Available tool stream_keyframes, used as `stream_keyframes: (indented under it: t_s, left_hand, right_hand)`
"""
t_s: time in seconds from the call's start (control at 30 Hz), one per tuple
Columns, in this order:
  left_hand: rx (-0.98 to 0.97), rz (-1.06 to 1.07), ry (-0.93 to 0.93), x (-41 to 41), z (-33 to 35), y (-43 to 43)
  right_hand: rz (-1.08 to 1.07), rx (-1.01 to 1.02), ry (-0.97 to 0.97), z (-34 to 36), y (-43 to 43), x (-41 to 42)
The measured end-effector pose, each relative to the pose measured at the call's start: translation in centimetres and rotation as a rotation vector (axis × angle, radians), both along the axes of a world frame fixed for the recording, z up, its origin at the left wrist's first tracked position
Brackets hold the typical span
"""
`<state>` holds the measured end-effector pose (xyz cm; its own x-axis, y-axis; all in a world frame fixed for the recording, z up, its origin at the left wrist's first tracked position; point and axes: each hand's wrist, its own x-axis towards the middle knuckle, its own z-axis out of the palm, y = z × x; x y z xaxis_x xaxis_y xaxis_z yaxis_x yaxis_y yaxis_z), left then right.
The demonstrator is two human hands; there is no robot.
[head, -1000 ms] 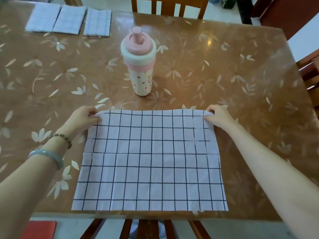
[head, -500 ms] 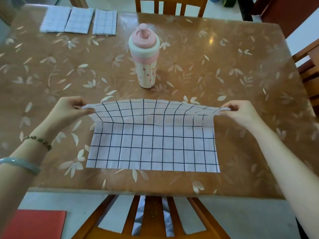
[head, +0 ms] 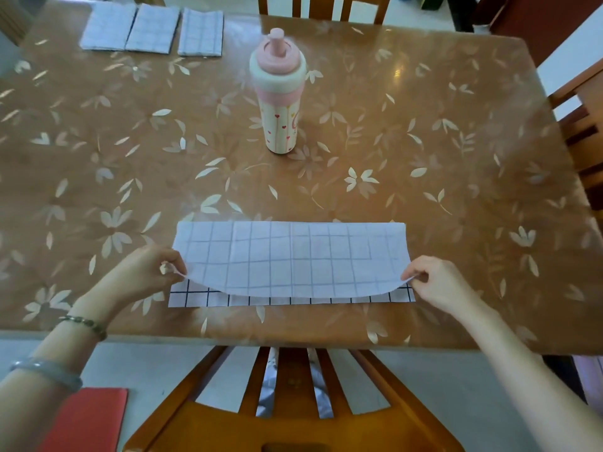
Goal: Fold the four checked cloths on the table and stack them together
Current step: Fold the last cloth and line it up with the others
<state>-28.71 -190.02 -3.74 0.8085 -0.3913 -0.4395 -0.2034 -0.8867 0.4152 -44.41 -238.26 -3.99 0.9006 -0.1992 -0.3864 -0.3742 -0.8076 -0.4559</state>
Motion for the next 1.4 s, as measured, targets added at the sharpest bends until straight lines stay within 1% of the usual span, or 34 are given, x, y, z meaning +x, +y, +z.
stream_keyframes:
  t_s: [0.13,0.27,0.33,0.37,0.43,0.5,0.53,0.57,0.63,0.67,0.73,0.83,0.93,1.0,1.07,1.3,1.4]
  left_hand:
    - [0.030,-0.034,0.001,-0.7,-1.0,-0.4]
    - [0.164,-0.117,0.055,-1.2,-1.1,-0.4]
    - [0.126,-0.103,0.076,-1.3,-0.9,-0.2]
    - [0.066,-0.075,0.047,-1.4,-0.6,-0.4]
    - [-0.041,-0.064,-0.115,-1.6,-0.3,-1.6]
    - [-0.086,-0.123,-0.274,-1.8,-1.3,-3.9]
    - [-0.089,-0.173,-0.321,-1.8,-2.2,-5.5]
    - [-0.078,-0.228,-0.358,-1.8,-3.4,-7.1]
    - [-0.054,-0.299,-0.413,-1.8,-5.8,-10.1]
    - [-0.040,-0.301,-0.424,-1.8,-7.0,-11.2]
    - [0.001,-0.232,-0.403,-1.7,-8.8,-12.2]
    - [0.062,-0.115,-0.373,-1.9,-10.5,-12.5]
    - [0.100,-0.104,-0.388,-2.2,-11.1,-12.8]
    - [0.116,-0.080,-0.407,-2.3,-11.1,-13.0]
    - [0.128,-0.061,-0.415,-2.3,-11.1,-13.1]
    - [0.157,-0.061,-0.422,-2.3,-11.3,-13.2]
    - [0.157,-0.057,-0.420,-2.4,-11.3,-13.3]
  right_hand:
    - [0.034,-0.074,-0.012,-1.0,0.4,-0.3]
    - [0.063,-0.120,-0.006,-1.5,0.4,-0.7]
    - [0.032,-0.141,-0.041,-1.2,0.3,-0.7]
    - [-0.004,-0.154,-0.076,-1.0,0.3,-0.5]
    - [-0.086,-0.182,-0.195,-0.7,1.1,0.7]
    - [-0.091,-0.159,-0.346,-1.2,4.0,2.7]
    - [-0.070,-0.127,-0.398,-1.7,6.2,3.8]
    - [-0.044,-0.083,-0.406,-2.4,8.8,4.9]
    - [0.066,-0.024,-0.362,-3.4,14.1,6.6]
    - [0.137,-0.015,-0.346,-4.0,16.4,7.2]
    - [0.238,-0.004,-0.312,-5.1,19.9,8.2]
    - [0.293,-0.028,-0.251,-6.9,22.0,9.5]
    - [0.372,-0.108,-0.173,-8.4,21.0,9.9]
    - [0.416,-0.193,-0.155,-9.2,19.0,9.6]
    - [0.416,-0.244,-0.133,-9.5,16.2,9.1]
    - [0.216,-0.398,-0.065,-9.7,4.3,6.4]
    - [0.125,-0.459,-0.052,-9.3,1.1,5.4]
